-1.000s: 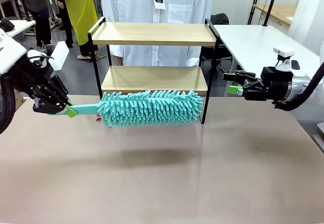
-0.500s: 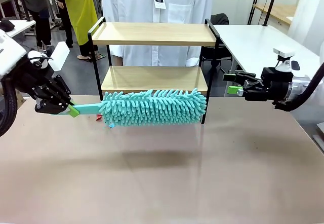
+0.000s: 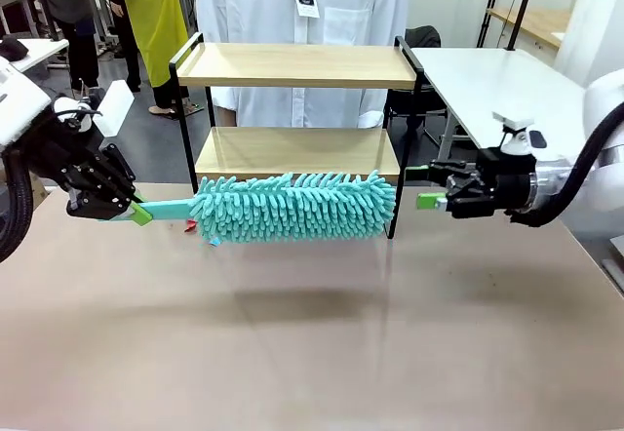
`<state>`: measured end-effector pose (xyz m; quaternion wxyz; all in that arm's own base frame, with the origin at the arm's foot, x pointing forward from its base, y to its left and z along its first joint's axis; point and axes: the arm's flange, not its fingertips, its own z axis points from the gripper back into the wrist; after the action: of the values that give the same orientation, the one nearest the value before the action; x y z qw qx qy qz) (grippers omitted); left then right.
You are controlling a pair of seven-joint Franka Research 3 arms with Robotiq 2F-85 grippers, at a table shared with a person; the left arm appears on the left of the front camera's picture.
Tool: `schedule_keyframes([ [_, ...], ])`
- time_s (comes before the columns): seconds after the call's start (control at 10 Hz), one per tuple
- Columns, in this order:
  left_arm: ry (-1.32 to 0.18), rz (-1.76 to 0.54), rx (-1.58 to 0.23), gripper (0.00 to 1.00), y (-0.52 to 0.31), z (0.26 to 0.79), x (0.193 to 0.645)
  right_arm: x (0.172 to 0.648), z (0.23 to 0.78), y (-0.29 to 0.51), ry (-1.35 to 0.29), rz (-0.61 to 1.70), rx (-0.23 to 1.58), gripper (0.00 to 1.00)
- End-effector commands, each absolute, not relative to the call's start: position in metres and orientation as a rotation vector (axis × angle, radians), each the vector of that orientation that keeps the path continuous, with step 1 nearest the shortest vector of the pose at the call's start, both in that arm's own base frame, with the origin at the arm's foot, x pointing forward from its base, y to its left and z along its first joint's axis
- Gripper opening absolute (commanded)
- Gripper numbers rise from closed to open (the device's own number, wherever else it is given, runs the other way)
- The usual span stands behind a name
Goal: Clean the shelf.
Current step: Hand the Duster back to the human.
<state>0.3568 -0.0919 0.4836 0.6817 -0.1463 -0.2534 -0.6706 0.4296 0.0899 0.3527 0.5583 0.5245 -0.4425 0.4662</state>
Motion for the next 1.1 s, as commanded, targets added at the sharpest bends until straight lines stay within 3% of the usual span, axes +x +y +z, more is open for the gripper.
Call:
schedule_keyframes([
  [0.0, -0.563, -1.493, -0.333, 0.13, -0.092, 0.485, 0.355, 0.424, 0.348, 0.103, -0.992, 1.109, 1.219, 1.00],
  [0.4, -0.563, -1.493, -0.333, 0.13, -0.092, 0.485, 0.355, 0.425, 0.337, 0.125, -1.072, 1.082, 1.222, 1.00],
  [1.0, -0.563, -1.493, -0.333, 0.13, -0.092, 0.485, 0.355, 0.423, 0.345, 0.193, -1.063, 1.132, 1.349, 1.00],
])
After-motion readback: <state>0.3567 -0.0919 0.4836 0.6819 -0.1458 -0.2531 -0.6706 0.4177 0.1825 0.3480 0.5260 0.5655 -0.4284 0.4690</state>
